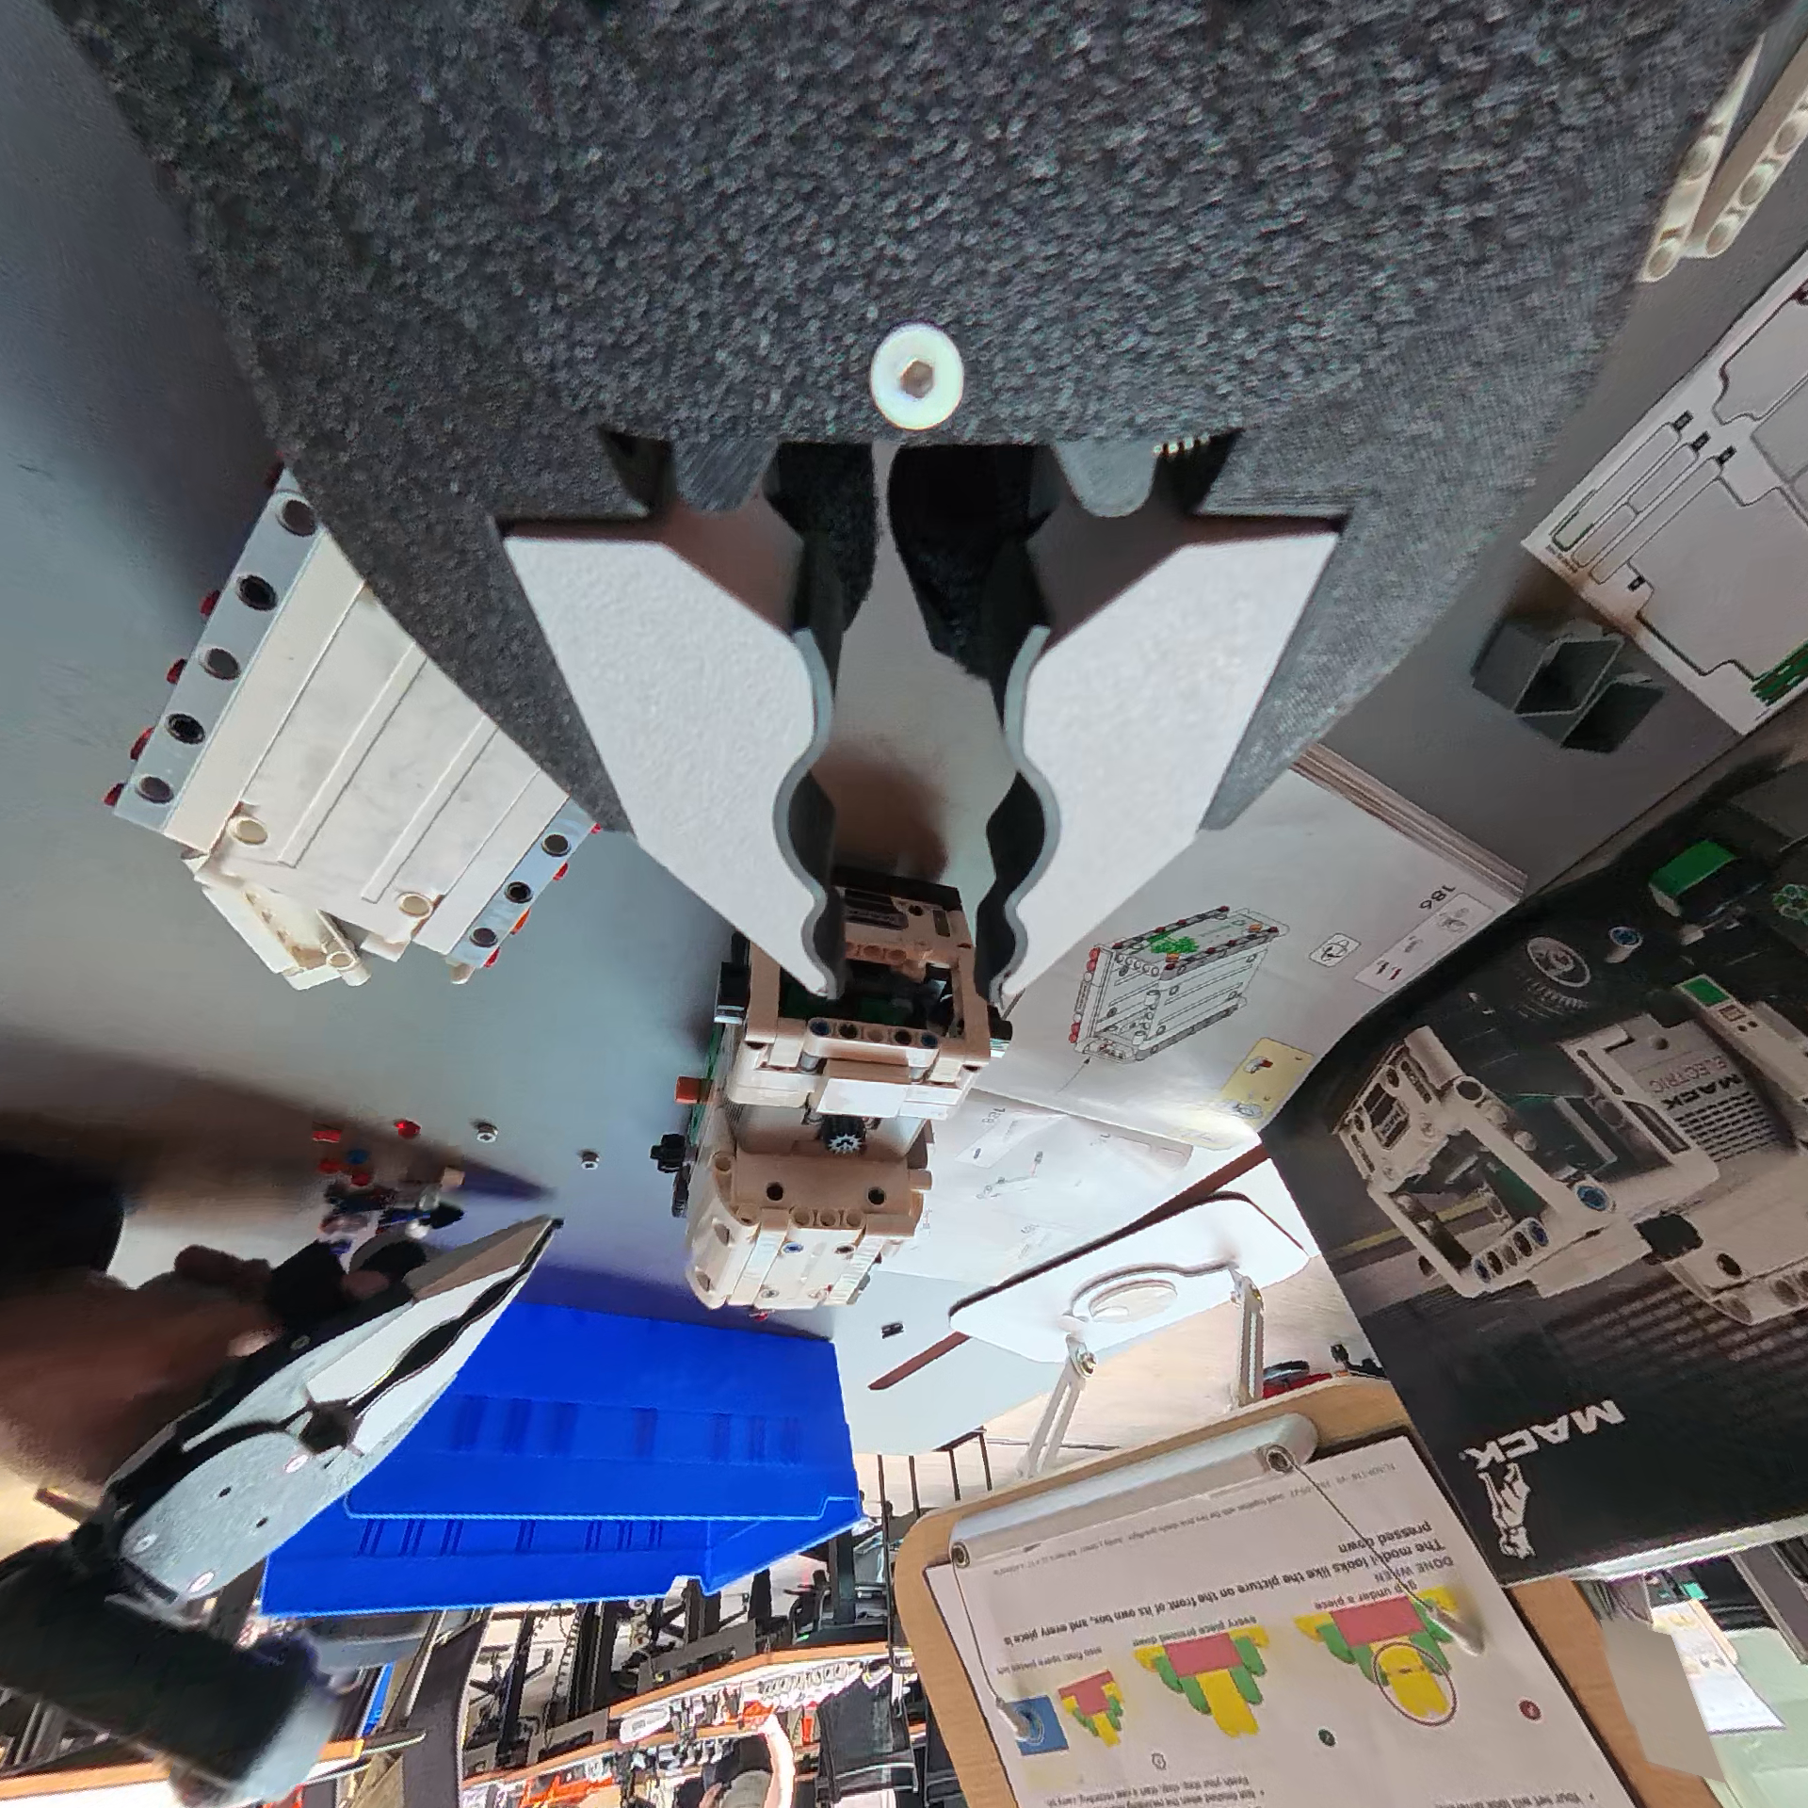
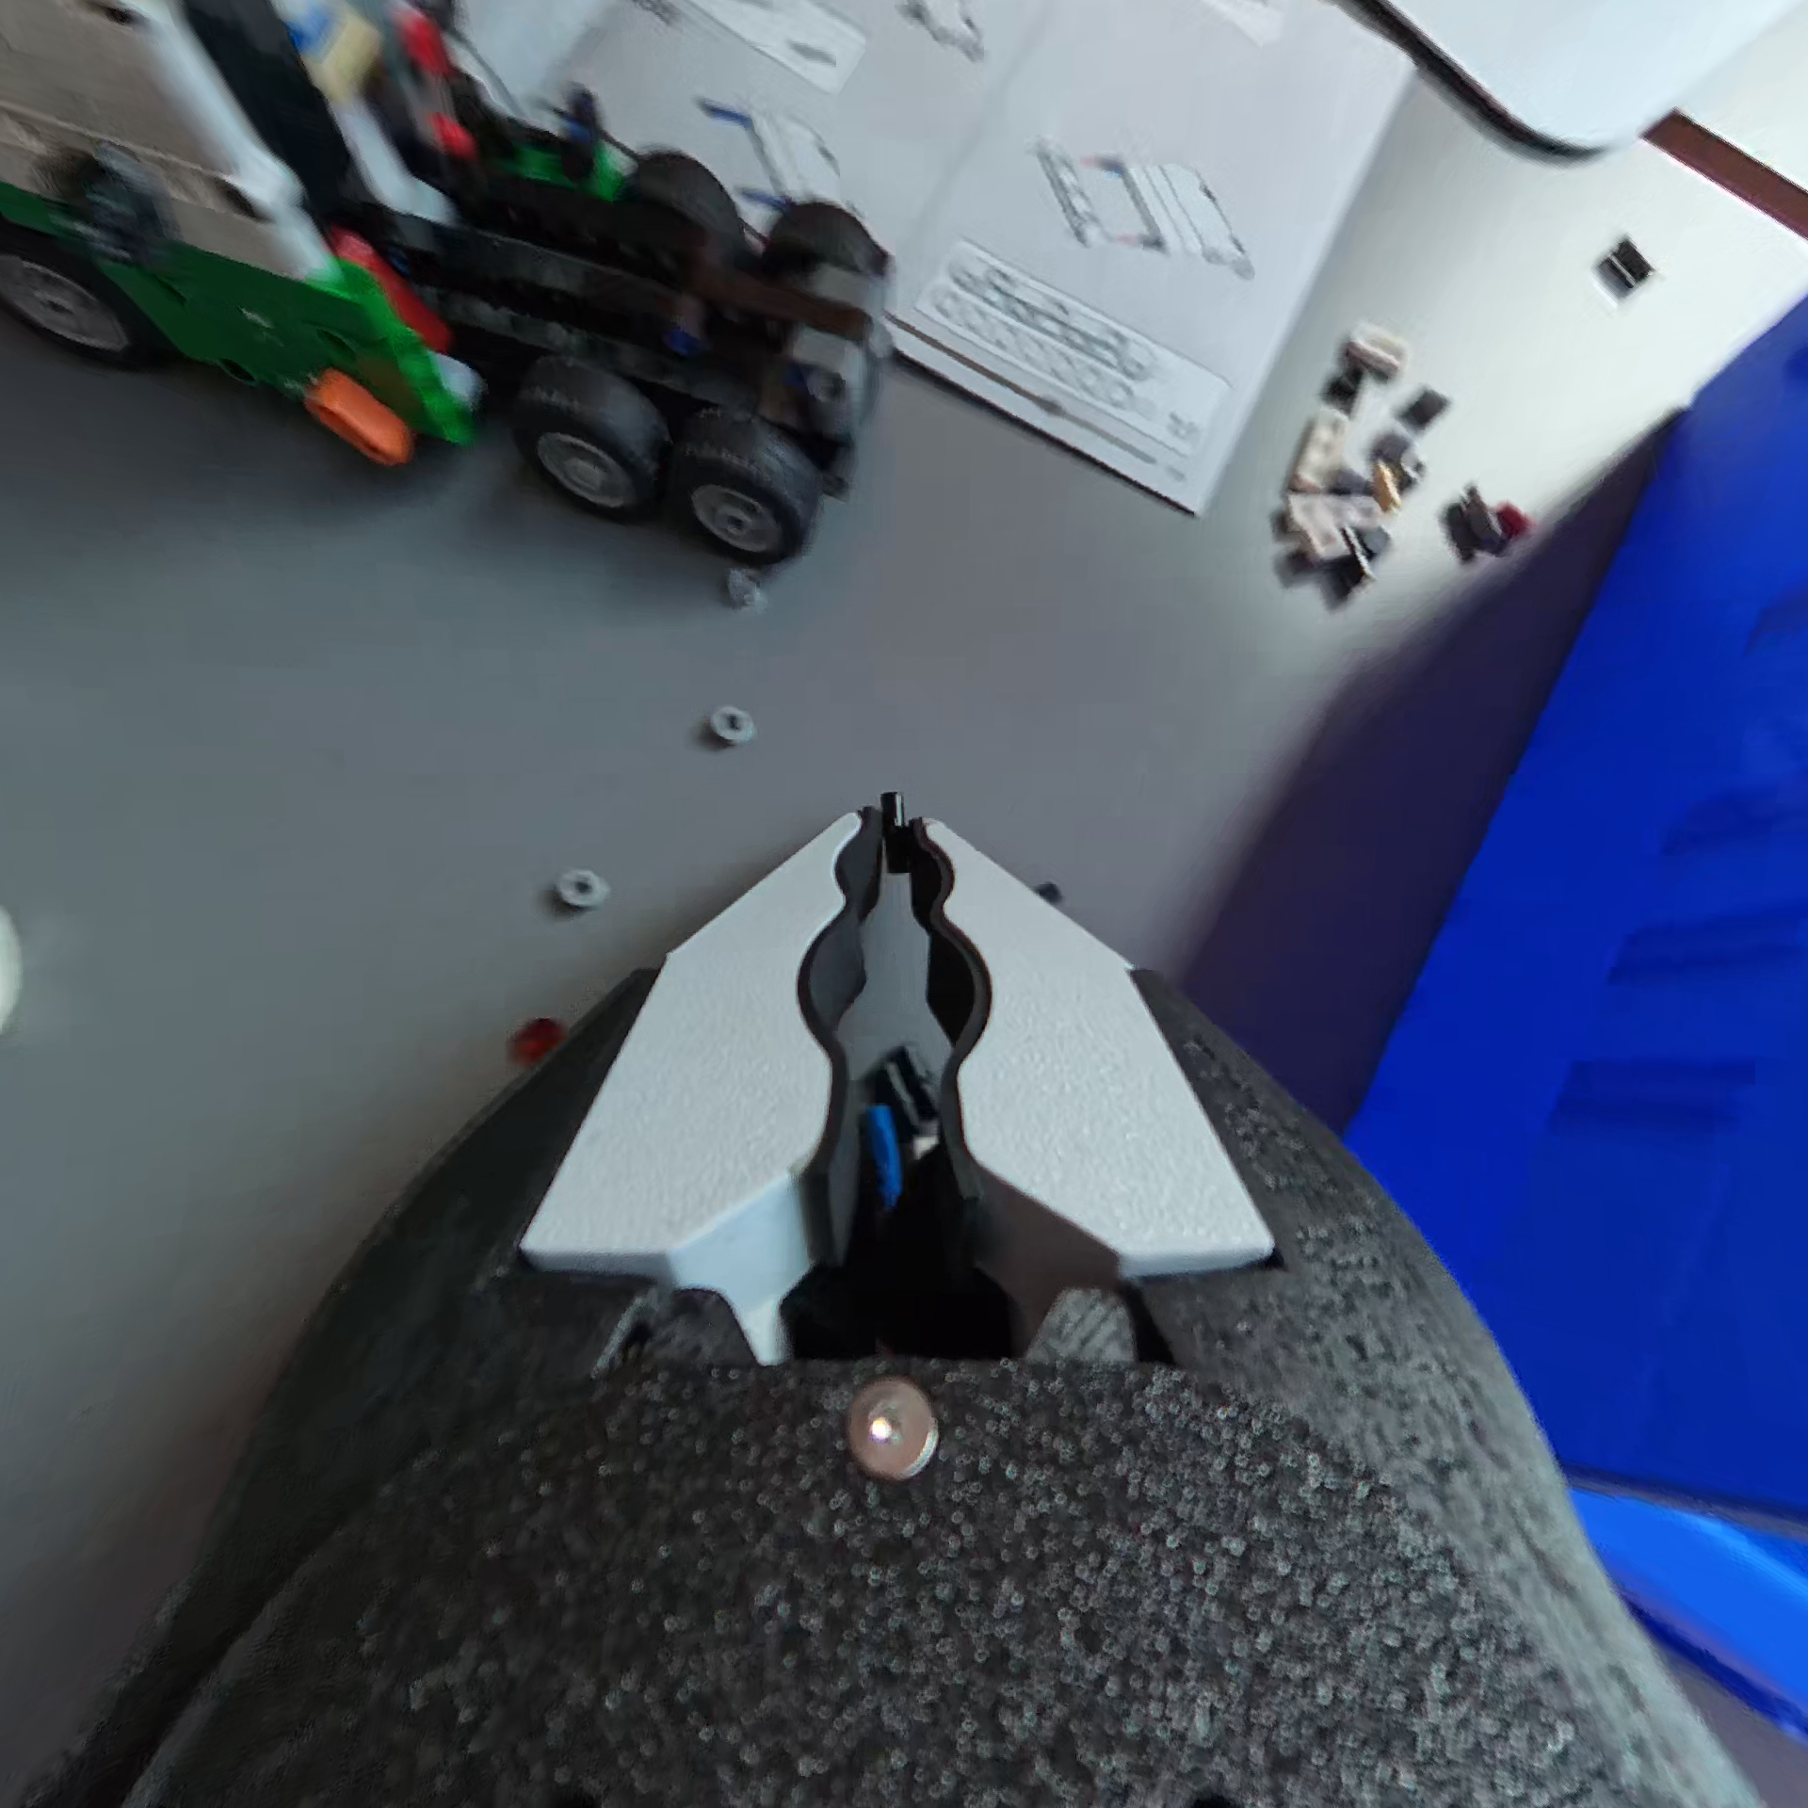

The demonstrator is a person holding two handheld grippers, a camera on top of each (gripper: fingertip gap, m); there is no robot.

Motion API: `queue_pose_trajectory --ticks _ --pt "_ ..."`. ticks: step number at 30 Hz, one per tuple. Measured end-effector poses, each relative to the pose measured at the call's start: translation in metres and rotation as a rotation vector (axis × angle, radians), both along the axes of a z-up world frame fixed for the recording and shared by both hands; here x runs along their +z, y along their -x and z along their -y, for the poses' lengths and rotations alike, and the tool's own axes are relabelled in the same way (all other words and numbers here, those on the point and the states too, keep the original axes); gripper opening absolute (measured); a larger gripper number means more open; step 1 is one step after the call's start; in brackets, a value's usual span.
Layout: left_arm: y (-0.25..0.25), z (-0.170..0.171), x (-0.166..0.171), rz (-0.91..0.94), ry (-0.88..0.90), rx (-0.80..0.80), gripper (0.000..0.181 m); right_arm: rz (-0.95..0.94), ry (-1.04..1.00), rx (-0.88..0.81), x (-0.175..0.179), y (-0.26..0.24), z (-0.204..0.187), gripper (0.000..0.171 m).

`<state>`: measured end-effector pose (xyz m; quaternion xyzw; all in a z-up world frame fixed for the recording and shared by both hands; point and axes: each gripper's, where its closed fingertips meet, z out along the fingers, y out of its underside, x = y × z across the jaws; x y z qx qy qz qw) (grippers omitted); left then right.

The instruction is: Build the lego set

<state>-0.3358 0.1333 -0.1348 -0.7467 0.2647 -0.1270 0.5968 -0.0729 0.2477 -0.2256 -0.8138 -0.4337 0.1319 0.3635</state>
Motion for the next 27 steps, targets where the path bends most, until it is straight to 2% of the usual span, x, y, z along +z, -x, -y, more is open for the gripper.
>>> queue_pose_trajectory --ticks 1,3,4,5,7,11,14,17,19,21,23,25,27 --pt "0.000 0.000 0.001 0.003 -0.001 0.000 0.023 -0.077 0.029 0.112 0.011 0.018 0.020 0.004" --pt "0.000 0.000 0.002 0.009 -0.004 -0.003 0.023 -0.180 0.154 0.442 0.027 0.055 0.087 0.004" --pt "-0.001 0.001 0.002 0.010 -0.005 -0.003 0.023 -0.171 0.198 0.567 0.026 0.064 0.117 0.004" --pt "-0.001 0.001 0.003 0.012 -0.007 -0.005 0.023 -0.119 0.217 0.623 0.020 0.069 0.134 0.004" --pt "-0.003 0.003 0.004 0.012 -0.011 -0.011 0.023 -0.009 0.213 0.652 0.003 0.070 0.144 0.004" --pt "-0.007 0.007 0.007 0.006 -0.025 -0.024 0.023 0.032 0.241 0.622 -0.011 0.068 0.143 0.004" --pt "-0.011 0.010 0.009 0.008 -0.030 -0.036 0.022 0.037 0.219 0.614 -0.011 0.069 0.142 0.004" --pt "-0.014 0.014 0.012 0.018 -0.038 -0.053 0.023 0.028 0.206 0.609 -0.007 0.071 0.141 0.016" --pt "-0.016 0.018 0.015 0.024 -0.045 -0.065 0.023 -0.012 0.204 0.624 0.010 0.072 0.142 0.020" --pt "-0.018 0.022 0.019 0.028 -0.055 -0.079 0.023 -0.016 0.133 0.608 0.038 0.068 0.124 0.025" --pt "-0.020 0.027 0.024 0.039 -0.064 -0.097 0.022 0.007 0.005 0.533 0.074 0.061 0.083 0.022" --pt "-0.022 0.033 0.028 0.043 -0.069 -0.121 0.023 0.012 -0.167 0.400 0.110 0.057 0.023 0.020" --pt "-0.025 0.039 0.034 0.037 -0.089 -0.139 0.023 0.011 -0.345 0.166 0.133 0.049 -0.053 0.016"
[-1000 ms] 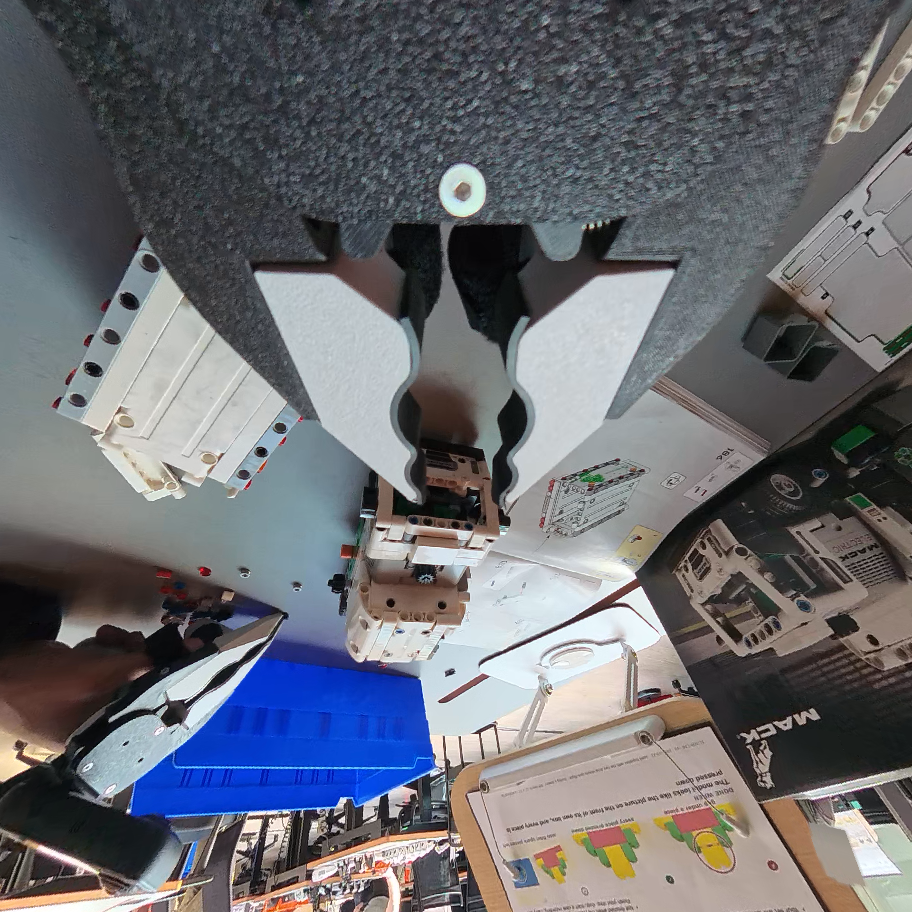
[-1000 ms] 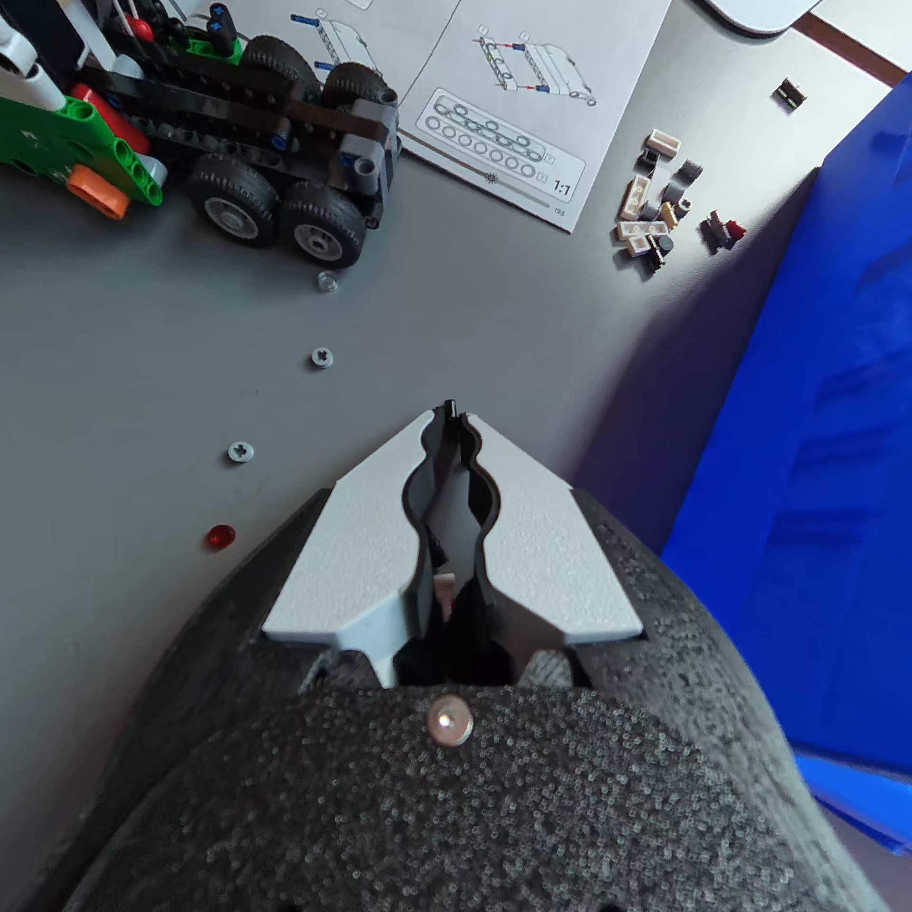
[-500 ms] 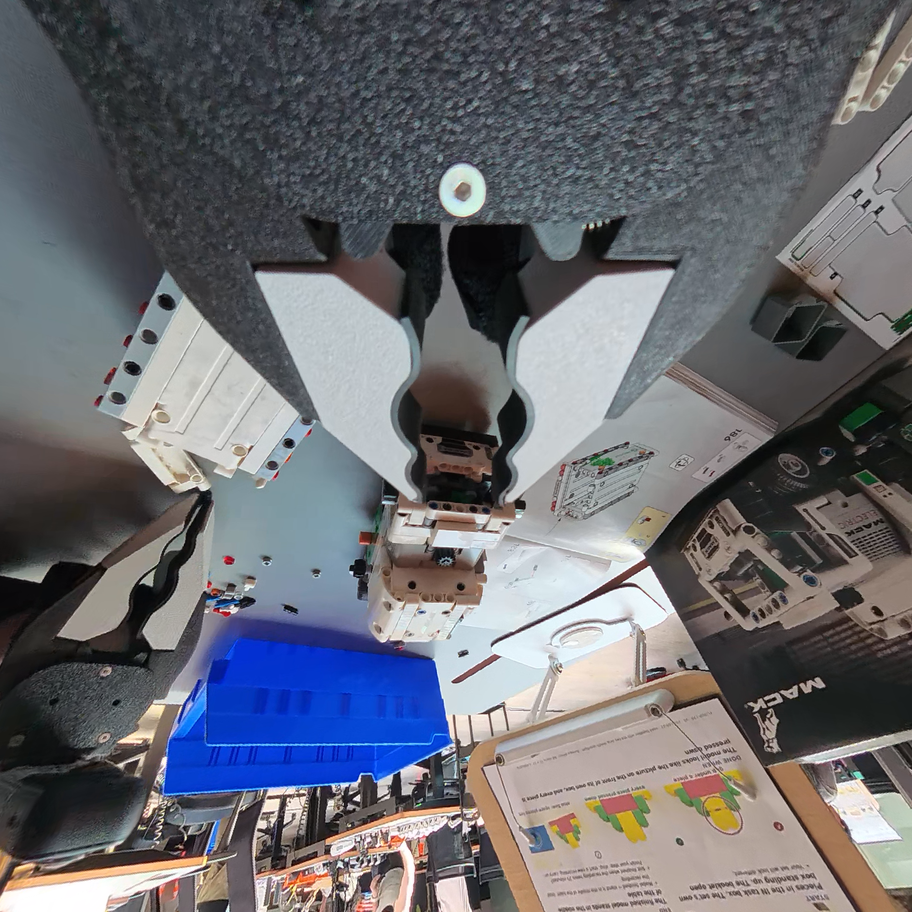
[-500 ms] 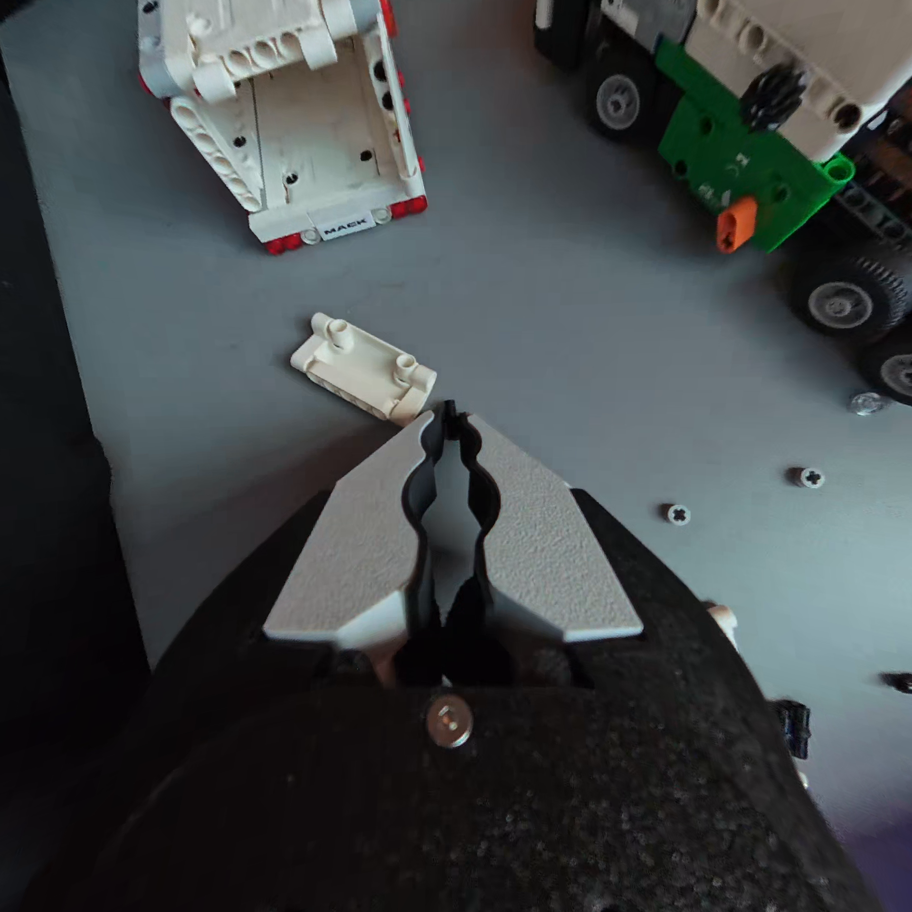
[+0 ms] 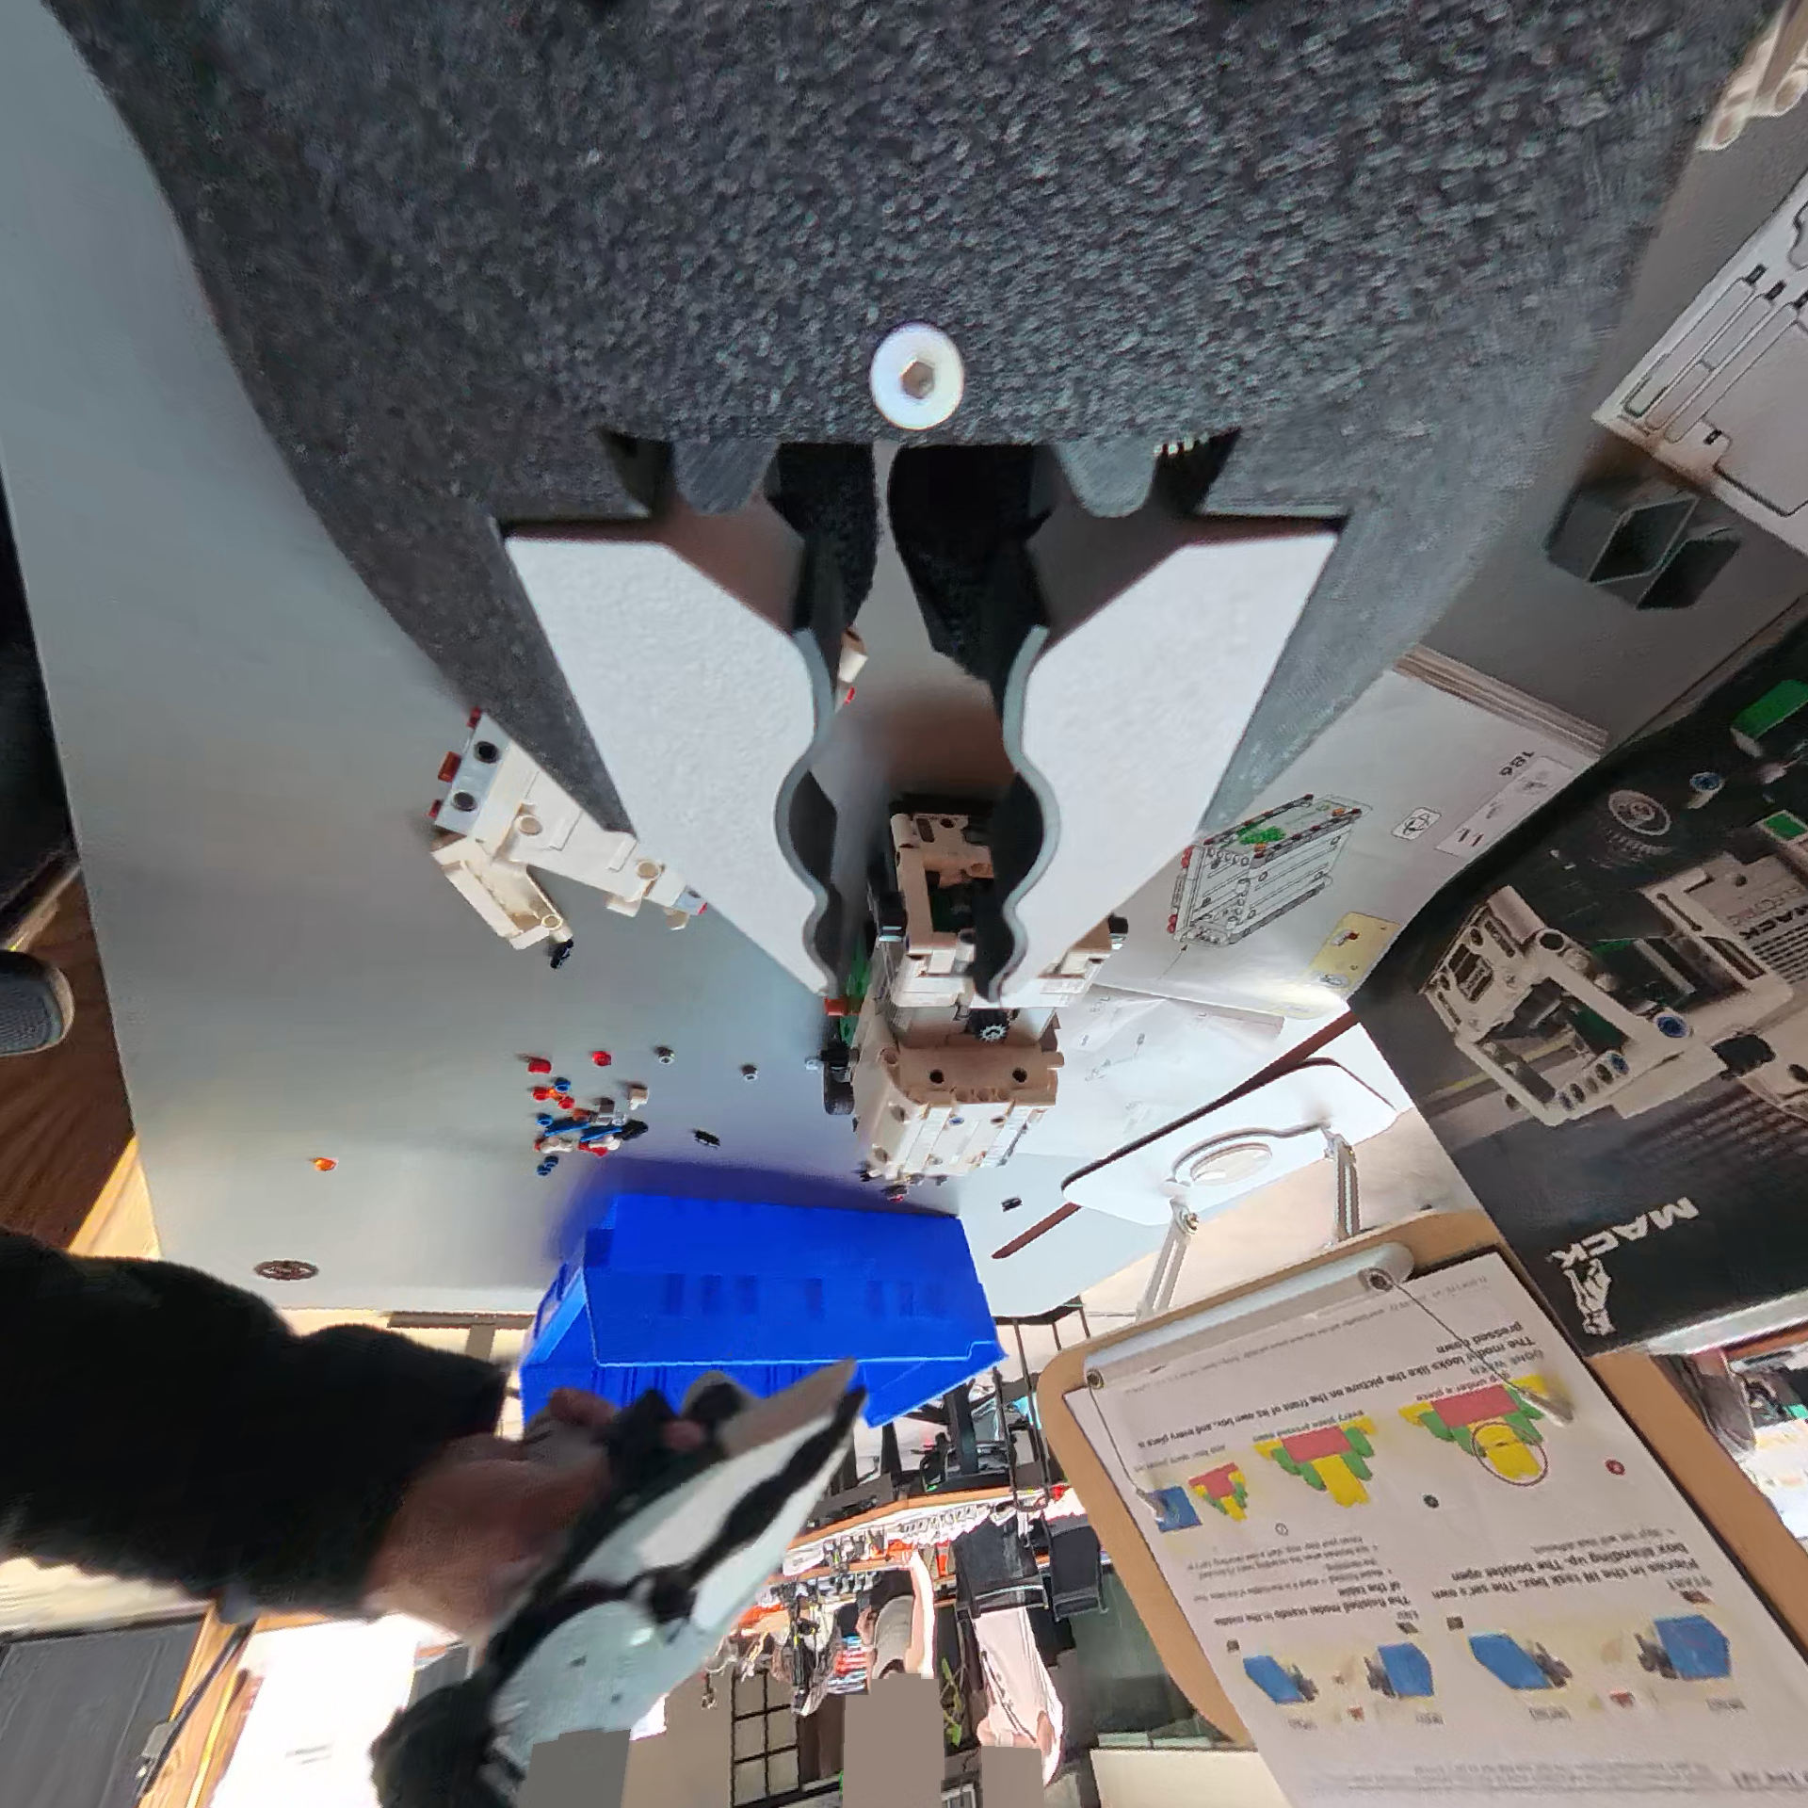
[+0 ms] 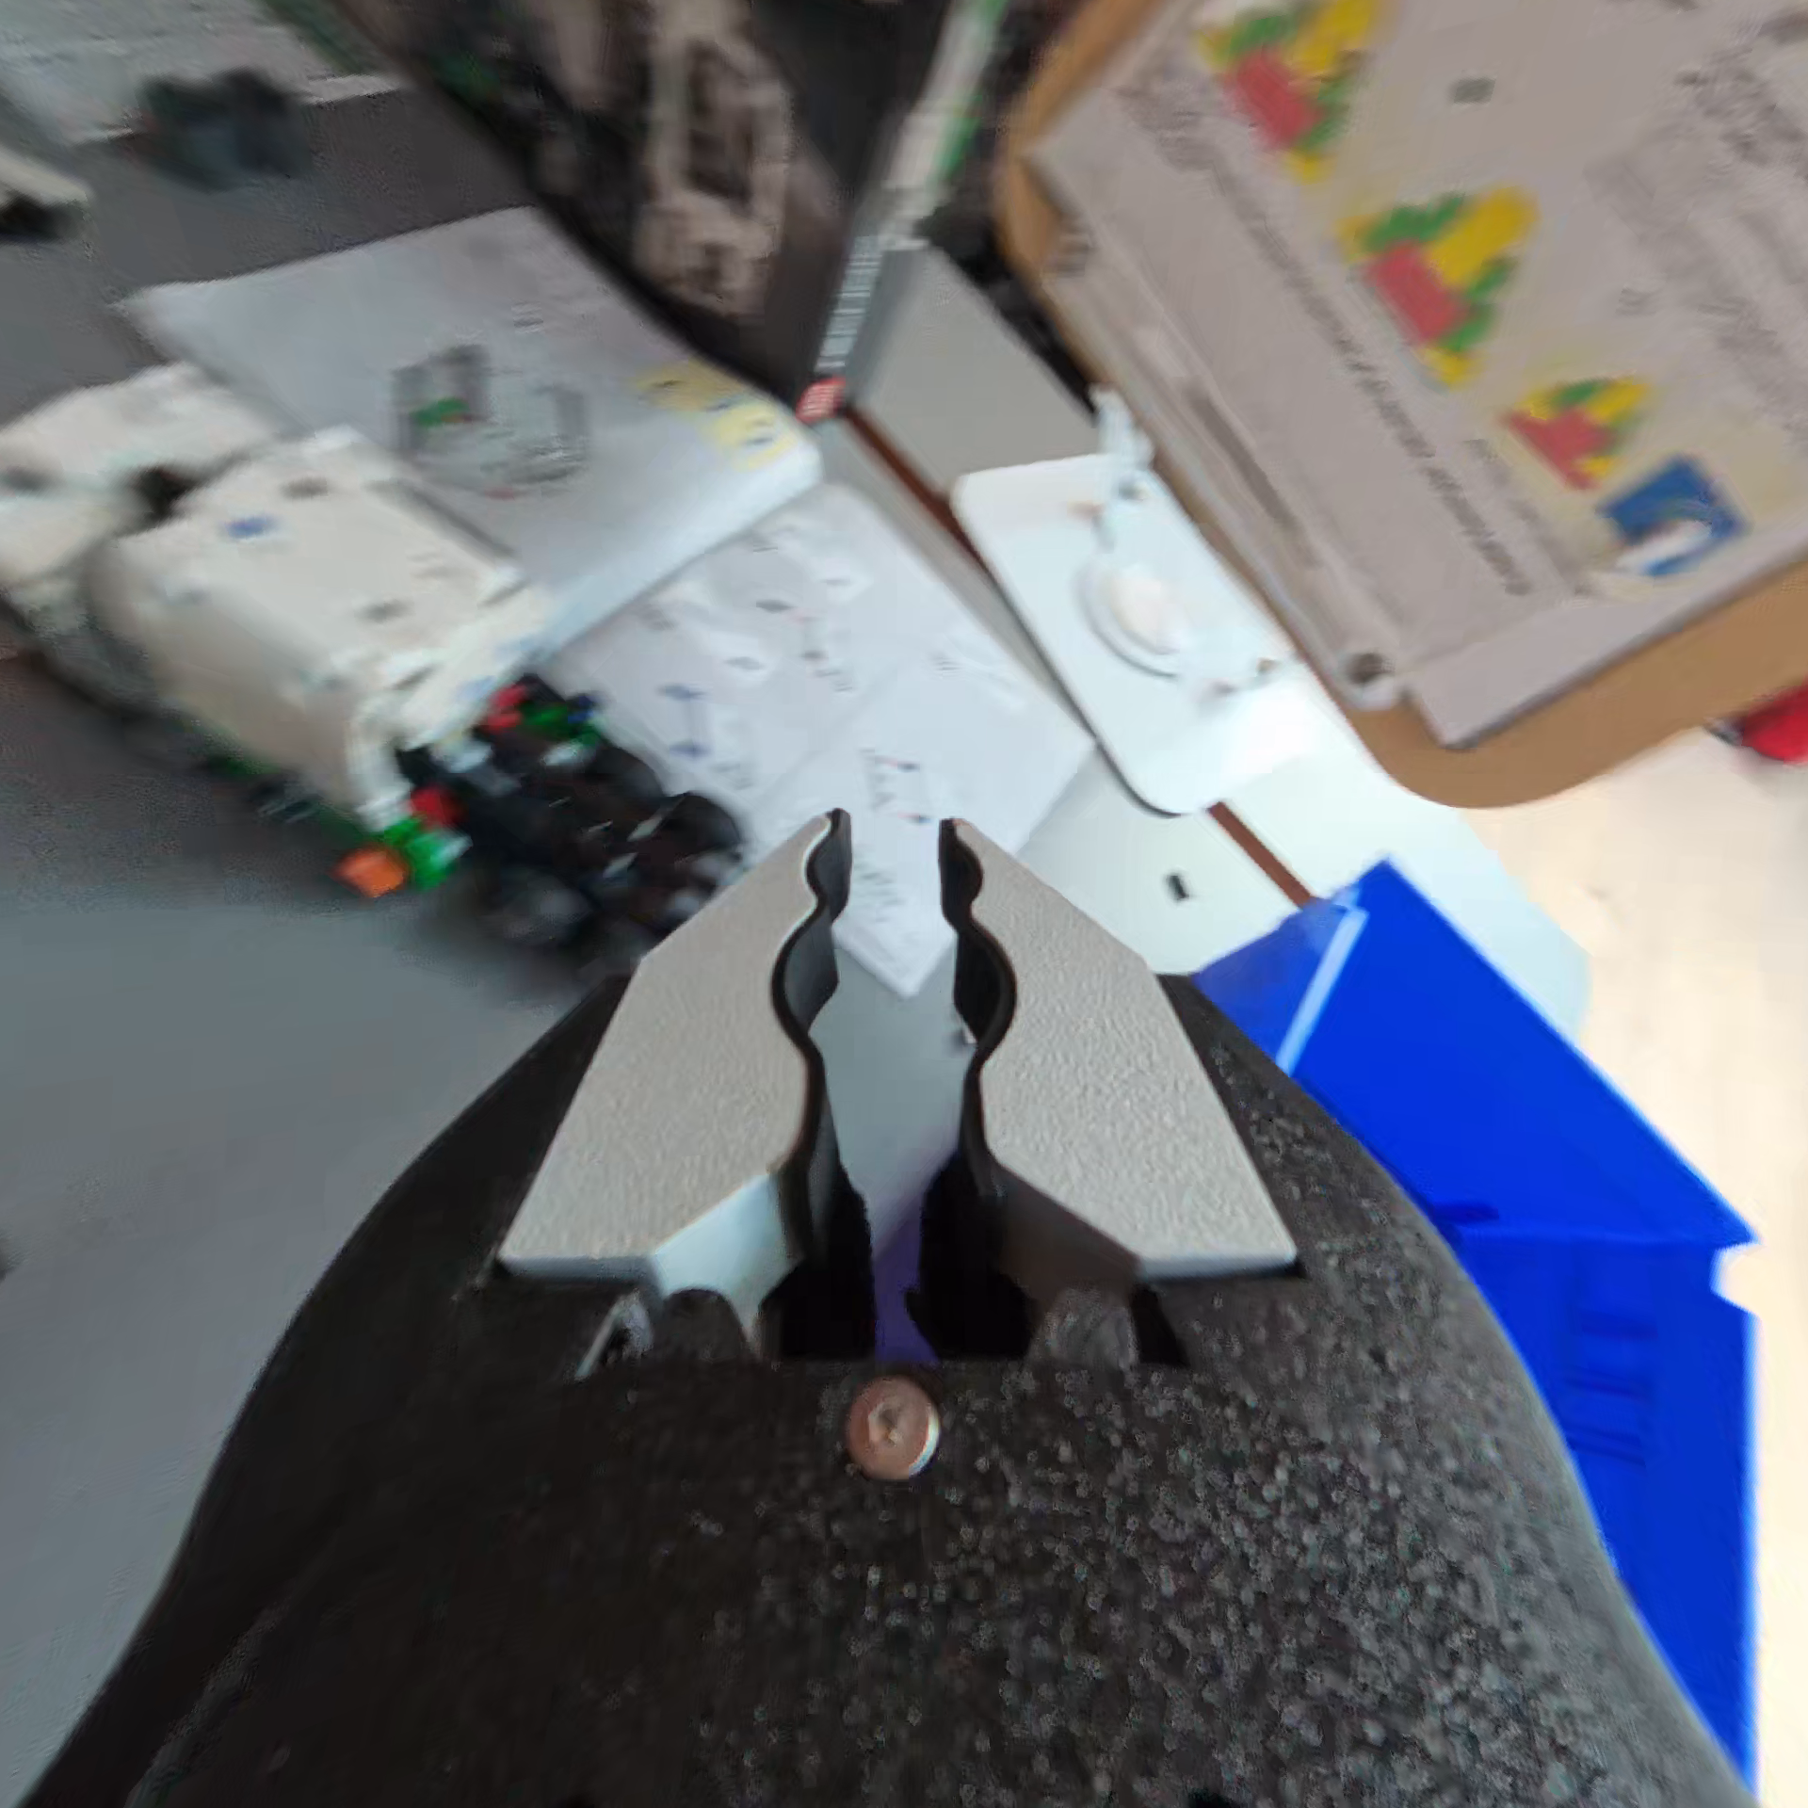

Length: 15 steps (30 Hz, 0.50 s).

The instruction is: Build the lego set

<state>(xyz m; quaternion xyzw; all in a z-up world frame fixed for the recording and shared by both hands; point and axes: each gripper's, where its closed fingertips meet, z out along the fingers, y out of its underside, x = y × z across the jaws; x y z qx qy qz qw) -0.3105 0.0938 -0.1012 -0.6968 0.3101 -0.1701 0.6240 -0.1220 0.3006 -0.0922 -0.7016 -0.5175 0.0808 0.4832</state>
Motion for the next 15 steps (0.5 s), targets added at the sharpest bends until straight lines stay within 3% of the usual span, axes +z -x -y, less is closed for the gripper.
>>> queue_pose_trajectory --ticks 3,5,11,15 --pt "-0.009 0.012 0.014 0.017 -0.053 -0.034 0.023 -0.112 0.014 -0.228 -0.008 0.003 -0.075 0.032" --pt "-0.016 0.021 0.023 0.050 -0.073 -0.069 0.023 -0.196 0.054 -0.363 -0.023 0.010 -0.104 0.030" --pt "-0.030 0.044 0.040 0.133 -0.083 -0.173 0.023 -0.232 0.126 -0.694 -0.078 0.000 -0.164 0.029" --pt "-0.031 0.058 0.048 0.149 -0.112 -0.195 0.023 -0.262 0.188 -0.841 -0.096 -0.021 -0.190 0.032"
